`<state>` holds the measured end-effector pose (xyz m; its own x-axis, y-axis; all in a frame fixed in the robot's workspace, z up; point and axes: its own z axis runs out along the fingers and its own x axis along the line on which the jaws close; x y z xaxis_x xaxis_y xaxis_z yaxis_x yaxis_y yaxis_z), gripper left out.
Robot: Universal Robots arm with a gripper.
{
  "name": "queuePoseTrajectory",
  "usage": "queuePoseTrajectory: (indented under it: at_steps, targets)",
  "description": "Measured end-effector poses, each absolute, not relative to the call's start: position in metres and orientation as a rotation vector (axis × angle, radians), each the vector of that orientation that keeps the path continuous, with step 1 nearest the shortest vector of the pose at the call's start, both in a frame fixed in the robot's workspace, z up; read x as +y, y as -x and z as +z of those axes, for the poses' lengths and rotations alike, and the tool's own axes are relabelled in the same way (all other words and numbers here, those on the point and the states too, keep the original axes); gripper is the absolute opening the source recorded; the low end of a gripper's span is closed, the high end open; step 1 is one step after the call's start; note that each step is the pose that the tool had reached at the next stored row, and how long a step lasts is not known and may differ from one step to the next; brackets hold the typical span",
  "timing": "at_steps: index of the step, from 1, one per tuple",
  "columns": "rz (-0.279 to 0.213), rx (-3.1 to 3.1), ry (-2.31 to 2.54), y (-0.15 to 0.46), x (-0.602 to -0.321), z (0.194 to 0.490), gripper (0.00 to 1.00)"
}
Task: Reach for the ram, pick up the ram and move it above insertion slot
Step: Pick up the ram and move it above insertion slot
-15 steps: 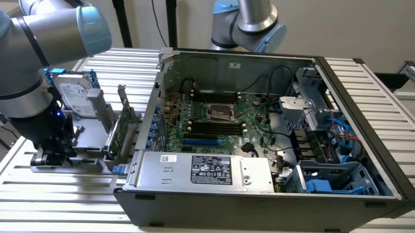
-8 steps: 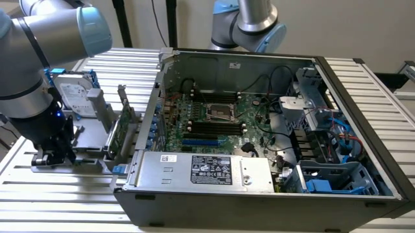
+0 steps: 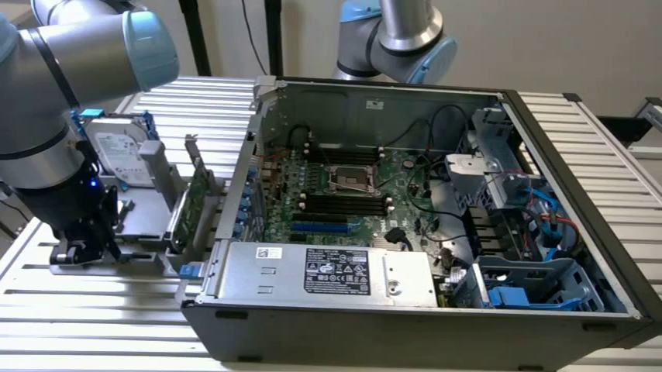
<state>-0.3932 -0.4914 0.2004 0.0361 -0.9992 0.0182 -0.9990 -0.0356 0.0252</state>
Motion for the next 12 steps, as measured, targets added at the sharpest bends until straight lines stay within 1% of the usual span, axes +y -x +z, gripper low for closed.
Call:
queuePoseTrajectory:
  at_steps: [6,12]
  targets:
    - [-0.007,-2.162,-2.237,0.393,-0.491,0.203,0.13]
    - [-0.009,-2.161,-2.236,0.392,-0.492,0.225,0.13]
